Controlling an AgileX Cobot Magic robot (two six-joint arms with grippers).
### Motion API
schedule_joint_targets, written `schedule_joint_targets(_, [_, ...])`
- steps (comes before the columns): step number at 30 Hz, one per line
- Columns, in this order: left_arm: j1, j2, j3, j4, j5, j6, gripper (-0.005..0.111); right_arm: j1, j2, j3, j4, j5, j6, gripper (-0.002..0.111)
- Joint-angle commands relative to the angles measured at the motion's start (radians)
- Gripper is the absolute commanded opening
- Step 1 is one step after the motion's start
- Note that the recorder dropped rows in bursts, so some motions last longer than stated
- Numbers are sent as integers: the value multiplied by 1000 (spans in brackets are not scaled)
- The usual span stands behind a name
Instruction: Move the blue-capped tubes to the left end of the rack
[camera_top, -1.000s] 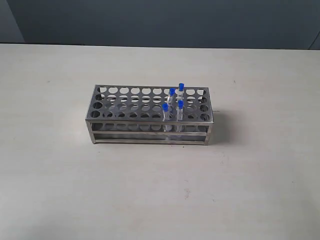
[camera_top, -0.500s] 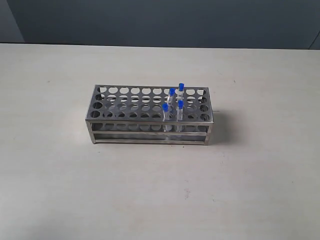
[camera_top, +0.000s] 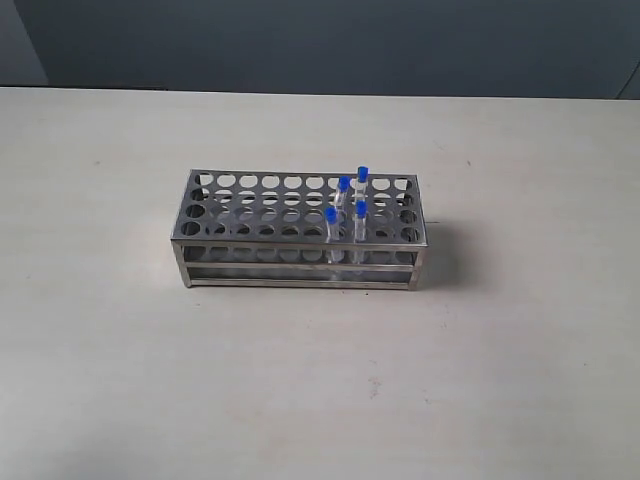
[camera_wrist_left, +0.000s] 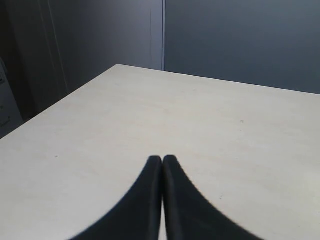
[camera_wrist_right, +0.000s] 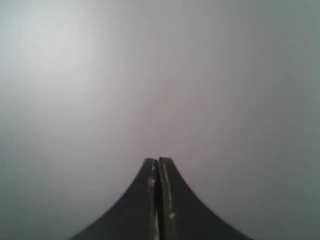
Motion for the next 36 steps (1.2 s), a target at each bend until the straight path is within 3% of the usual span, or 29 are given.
schedule_joint_targets(1, [1, -4, -1, 0, 2, -2, 1, -4, 322, -251, -79, -119, -118, -1])
schedule_joint_targets(6, [1, -4, -1, 0, 2, -2, 1, 0, 648, -270, -427, -406, 163, -1])
schedule_joint_targets(8, [1, -4, -1, 0, 2, -2, 1, 35, 772, -215, -470, -489, 195, -1])
schedule_joint_targets(14, [1, -4, -1, 0, 2, -2, 1, 196, 1119, -50, -108, -532, -243, -1])
schedule_joint_targets(18, [1, -4, -1, 0, 2, -2, 1, 232, 1285, -72, -67, -608, -312, 0])
schedule_joint_targets(20, [1, -4, -1, 0, 2, -2, 1, 235, 1347, -99, -124, -674, -318, 8])
schedule_joint_targets(25, [1, -4, -1, 0, 2, -2, 1, 238, 1469, -178, -179, -708, -319, 47])
schedule_joint_targets(36, [1, -4, -1, 0, 2, -2, 1, 295, 1583, -311, -179, -651, -313, 49])
